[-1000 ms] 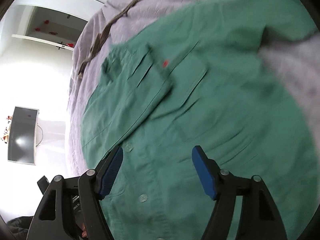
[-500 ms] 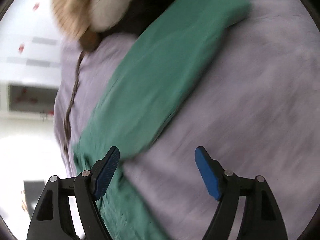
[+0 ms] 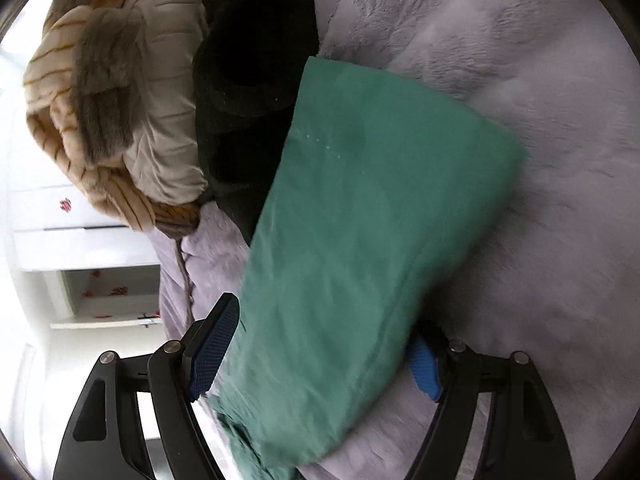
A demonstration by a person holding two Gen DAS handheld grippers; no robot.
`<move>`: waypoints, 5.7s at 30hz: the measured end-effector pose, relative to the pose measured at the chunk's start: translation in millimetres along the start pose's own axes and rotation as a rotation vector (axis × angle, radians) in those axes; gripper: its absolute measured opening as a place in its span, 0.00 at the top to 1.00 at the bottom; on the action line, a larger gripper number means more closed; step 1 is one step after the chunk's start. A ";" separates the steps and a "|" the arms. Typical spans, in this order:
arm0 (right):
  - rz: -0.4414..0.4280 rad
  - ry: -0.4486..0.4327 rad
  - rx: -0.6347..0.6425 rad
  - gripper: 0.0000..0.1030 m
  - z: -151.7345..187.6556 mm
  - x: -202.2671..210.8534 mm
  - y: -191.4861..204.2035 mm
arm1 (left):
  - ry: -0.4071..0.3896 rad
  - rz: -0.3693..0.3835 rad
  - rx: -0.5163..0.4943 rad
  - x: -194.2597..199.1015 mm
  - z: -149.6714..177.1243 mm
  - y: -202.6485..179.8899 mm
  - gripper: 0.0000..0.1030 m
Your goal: Fold large clothes
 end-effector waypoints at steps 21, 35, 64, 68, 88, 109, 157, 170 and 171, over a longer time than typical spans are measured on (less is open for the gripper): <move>-0.315 0.365 0.713 0.95 194.6 -100.5 299.2 | -0.108 -0.020 0.186 28.4 -39.8 106.1 0.00; 0.071 0.725 0.855 0.72 416.5 -216.9 215.1 | -0.167 -0.132 0.271 36.0 -50.3 231.4 0.00; 0.059 0.653 0.929 0.33 412.7 -147.7 204.7 | -0.186 0.002 0.369 58.8 -28.4 265.0 0.00; 0.041 0.594 0.746 0.33 365.1 -136.5 190.1 | -0.192 0.055 0.293 48.7 -47.1 225.7 0.00; 0.061 0.530 0.687 0.33 311.9 -109.8 172.5 | -0.301 -0.115 0.048 9.5 -81.8 148.6 0.00; 0.076 0.505 0.497 0.84 185.8 -216.1 159.9 | -0.168 0.029 0.320 -7.5 -120.9 221.2 0.00; 0.240 0.390 0.525 0.92 232.8 -72.4 118.8 | -0.219 -0.241 0.156 -4.1 -127.3 240.9 0.17; 0.315 0.496 0.750 1.00 263.9 -129.3 119.5 | -0.078 -0.028 0.111 -1.0 -74.2 186.2 0.48; 0.300 0.494 0.732 1.00 260.5 -127.1 118.1 | -0.065 -0.032 0.128 -8.7 -70.5 189.6 0.48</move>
Point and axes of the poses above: each gripper's, at about its wrist camera, not at the fingertips, and x roughly against the way its jaws point, y to its left, z to its underside, the point moved 9 cm from there along -x, roughly the way its jaws point, and after that the axes turned 11 degrees about x, right-handed, at the moved point
